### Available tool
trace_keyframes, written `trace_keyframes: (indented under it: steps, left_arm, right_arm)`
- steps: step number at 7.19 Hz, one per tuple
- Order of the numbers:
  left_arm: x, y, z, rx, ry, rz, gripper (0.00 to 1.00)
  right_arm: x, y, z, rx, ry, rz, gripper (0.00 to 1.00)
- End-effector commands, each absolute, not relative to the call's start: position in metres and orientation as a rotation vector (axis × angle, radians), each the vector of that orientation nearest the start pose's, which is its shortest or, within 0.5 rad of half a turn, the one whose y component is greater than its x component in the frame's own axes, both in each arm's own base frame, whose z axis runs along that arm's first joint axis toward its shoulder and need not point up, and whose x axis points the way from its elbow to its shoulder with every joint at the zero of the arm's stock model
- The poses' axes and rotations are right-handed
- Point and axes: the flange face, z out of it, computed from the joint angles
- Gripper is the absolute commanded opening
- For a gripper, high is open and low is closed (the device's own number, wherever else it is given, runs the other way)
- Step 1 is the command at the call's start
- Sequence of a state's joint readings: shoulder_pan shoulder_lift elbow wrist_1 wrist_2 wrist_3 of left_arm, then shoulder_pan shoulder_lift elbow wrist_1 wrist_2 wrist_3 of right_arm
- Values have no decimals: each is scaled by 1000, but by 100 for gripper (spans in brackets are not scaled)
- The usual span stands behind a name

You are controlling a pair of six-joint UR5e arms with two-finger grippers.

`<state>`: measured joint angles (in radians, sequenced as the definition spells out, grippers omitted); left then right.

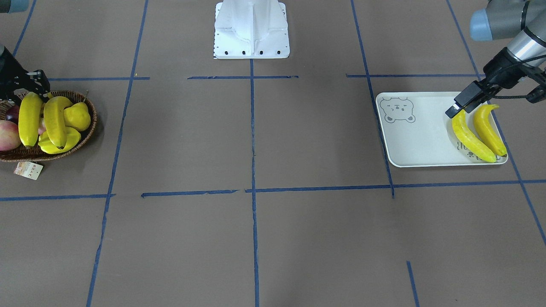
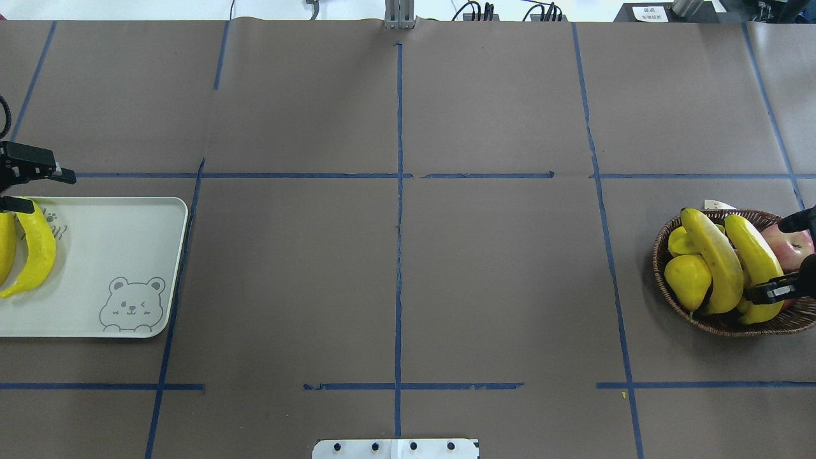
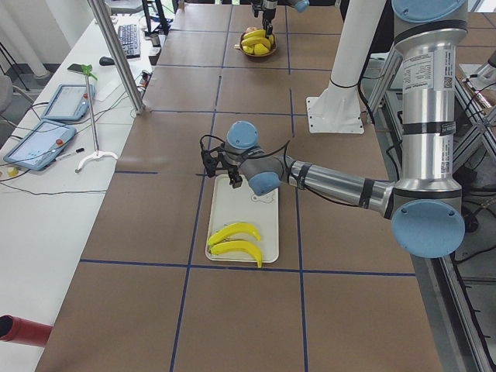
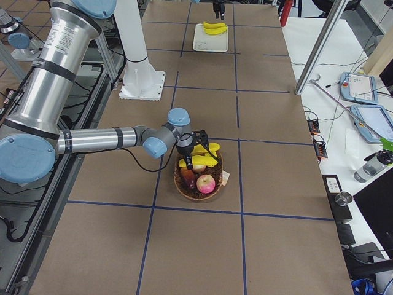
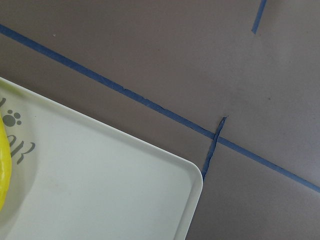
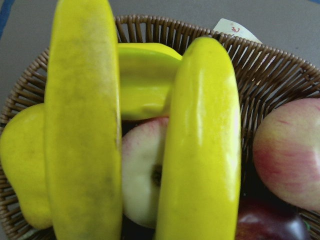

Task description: Transfer all bananas from basket to plate

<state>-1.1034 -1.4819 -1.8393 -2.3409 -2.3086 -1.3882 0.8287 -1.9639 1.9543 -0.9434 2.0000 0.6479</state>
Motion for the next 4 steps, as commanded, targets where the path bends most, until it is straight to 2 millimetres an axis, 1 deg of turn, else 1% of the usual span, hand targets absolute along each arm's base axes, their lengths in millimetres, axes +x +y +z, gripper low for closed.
trace_keyframes:
  steps: [1, 2, 3, 4]
  left_arm:
    - [151, -446, 478, -2, 1138, -471, 100]
    - [151, -446, 477, -1, 1139, -470, 100]
    - [151, -446, 476, 0, 1140, -469, 100]
    - [151, -446, 475, 1, 1141, -468, 100]
  right_arm:
    - [-182, -328, 577, 196, -706, -233, 35]
    - [-181, -328, 577, 200, -706, -239, 24]
    - [-178, -329, 572, 213, -715, -237, 15]
    - [-168, -330, 565, 231, -721, -222, 10]
